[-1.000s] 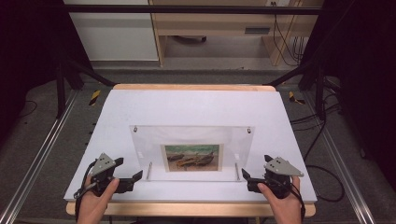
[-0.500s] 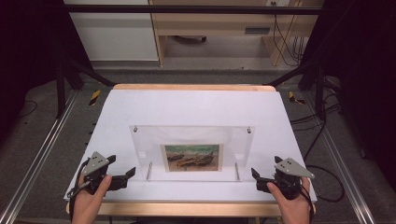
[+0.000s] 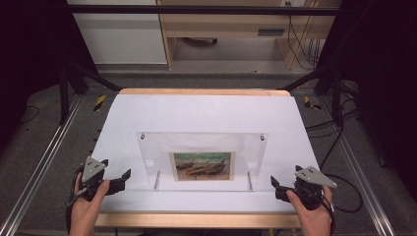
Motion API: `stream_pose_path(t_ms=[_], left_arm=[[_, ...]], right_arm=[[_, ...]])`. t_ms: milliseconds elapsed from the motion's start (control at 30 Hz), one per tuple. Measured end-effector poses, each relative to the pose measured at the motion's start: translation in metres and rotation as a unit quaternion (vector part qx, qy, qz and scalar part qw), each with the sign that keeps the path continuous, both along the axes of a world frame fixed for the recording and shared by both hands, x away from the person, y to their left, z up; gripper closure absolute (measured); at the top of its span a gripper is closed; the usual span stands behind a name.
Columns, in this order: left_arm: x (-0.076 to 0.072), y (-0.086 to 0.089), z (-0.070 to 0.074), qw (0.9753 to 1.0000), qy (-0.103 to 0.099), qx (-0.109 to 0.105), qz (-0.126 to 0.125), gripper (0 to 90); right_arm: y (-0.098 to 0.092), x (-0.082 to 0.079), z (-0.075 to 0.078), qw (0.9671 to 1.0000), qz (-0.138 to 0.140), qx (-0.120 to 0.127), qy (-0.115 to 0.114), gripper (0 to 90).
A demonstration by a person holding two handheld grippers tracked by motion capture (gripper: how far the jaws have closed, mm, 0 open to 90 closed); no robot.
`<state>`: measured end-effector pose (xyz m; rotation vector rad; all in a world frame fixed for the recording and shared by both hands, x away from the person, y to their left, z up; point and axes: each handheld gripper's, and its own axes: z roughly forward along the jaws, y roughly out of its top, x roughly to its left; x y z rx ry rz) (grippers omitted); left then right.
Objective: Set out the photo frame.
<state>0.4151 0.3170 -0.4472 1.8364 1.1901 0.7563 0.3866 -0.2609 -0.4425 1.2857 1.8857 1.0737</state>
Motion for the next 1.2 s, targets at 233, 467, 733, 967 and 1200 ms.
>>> stream_pose_path(t_ms=[233, 467, 733, 967, 1200], left_arm=[[0.007, 0.012, -0.002, 0.9996, -0.005, 0.012, 0.025, 10.5], [0.014, 0.025, -0.006, 0.9986, -0.001, 0.02, 0.048, 9.7], [0.02, 0.023, -0.01, 0.9983, 0.005, 0.036, 0.046, 9.5], [0.027, 0.013, -0.015, 0.9981, 0.018, 0.048, 0.036, 9.5], [0.035, 0.004, -0.016, 0.998, 0.027, 0.046, 0.034, 8.1]], right_arm=[[-0.007, 0.002, -0.002, 0.9998, -0.021, 0.001, 0.006, 8.9], [-0.014, 0.005, -0.005, 0.9991, -0.04, 0.001, 0.014, 9.2], [-0.02, 0.018, -0.012, 0.9983, -0.053, -0.008, 0.02, 10.6], [-0.017, 0.033, -0.019, 0.9967, -0.066, -0.029, 0.036, 10.9], [-0.008, 0.05, -0.022, 0.9947, -0.073, -0.047, 0.056, 12.2]])
